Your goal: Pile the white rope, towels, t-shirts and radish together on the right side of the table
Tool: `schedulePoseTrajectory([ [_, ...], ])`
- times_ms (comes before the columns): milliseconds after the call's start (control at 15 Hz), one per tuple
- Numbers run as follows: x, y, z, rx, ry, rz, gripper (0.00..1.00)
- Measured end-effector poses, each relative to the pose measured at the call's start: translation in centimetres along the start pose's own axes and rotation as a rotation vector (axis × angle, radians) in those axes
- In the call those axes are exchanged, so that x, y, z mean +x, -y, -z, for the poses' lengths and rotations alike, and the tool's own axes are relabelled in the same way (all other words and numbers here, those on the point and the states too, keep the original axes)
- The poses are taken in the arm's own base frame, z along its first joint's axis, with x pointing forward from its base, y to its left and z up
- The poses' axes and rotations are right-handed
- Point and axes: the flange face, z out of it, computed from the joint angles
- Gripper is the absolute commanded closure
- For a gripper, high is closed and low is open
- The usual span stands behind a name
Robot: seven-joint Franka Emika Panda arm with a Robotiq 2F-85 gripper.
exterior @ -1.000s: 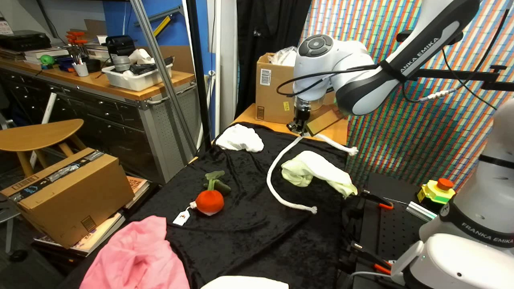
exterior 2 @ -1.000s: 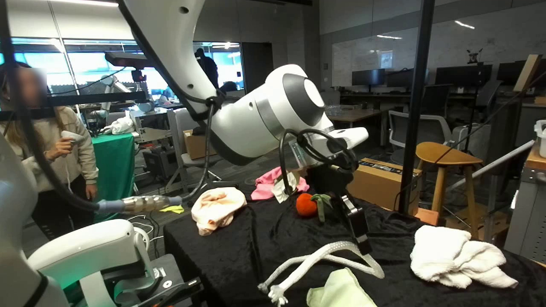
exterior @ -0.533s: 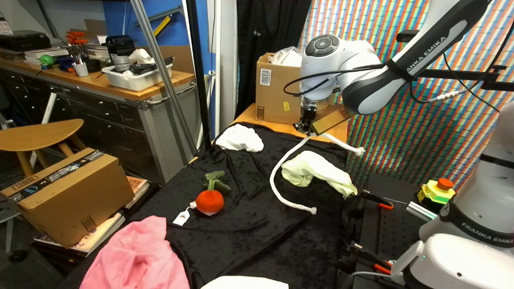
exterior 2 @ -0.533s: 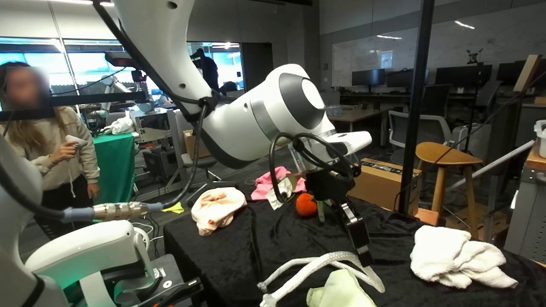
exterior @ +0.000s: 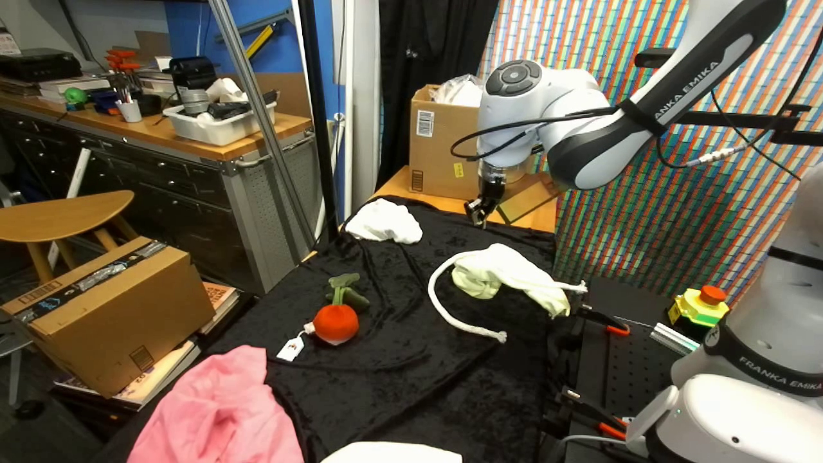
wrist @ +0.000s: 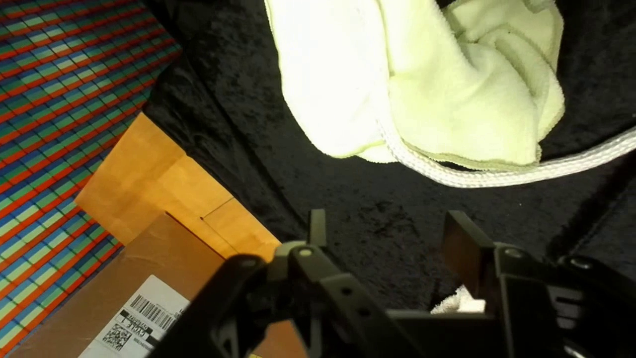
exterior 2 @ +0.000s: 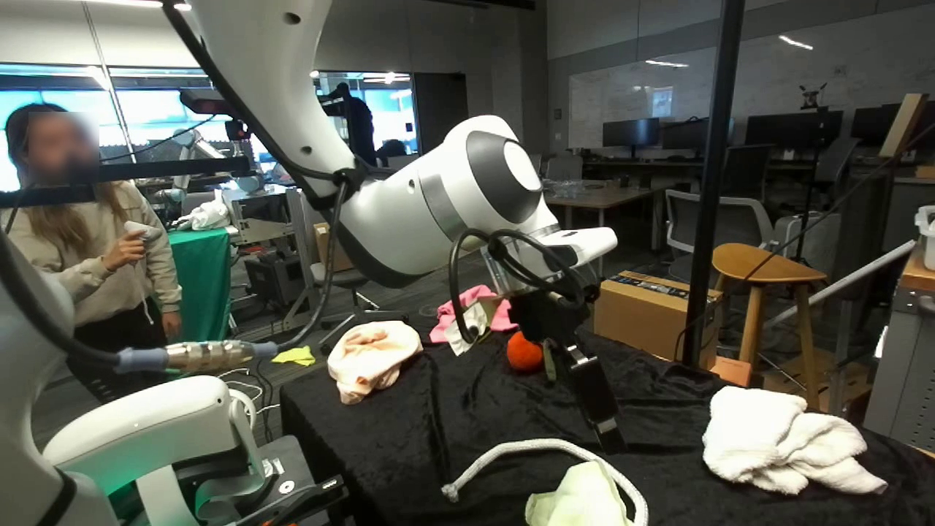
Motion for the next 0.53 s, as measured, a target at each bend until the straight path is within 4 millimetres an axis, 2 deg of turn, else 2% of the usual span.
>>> schedulePoseTrajectory([
  [67, 0.0, 0.3, 0.2, 0.004, -0.003, 0.003, 0.01],
  [267, 0.8, 0.8, 1.1, 0.029, -0.016, -0.002, 0.0],
  [533, 4.1, 0.8, 2.6, 0.113, -0.022, 0.063, 0.0],
])
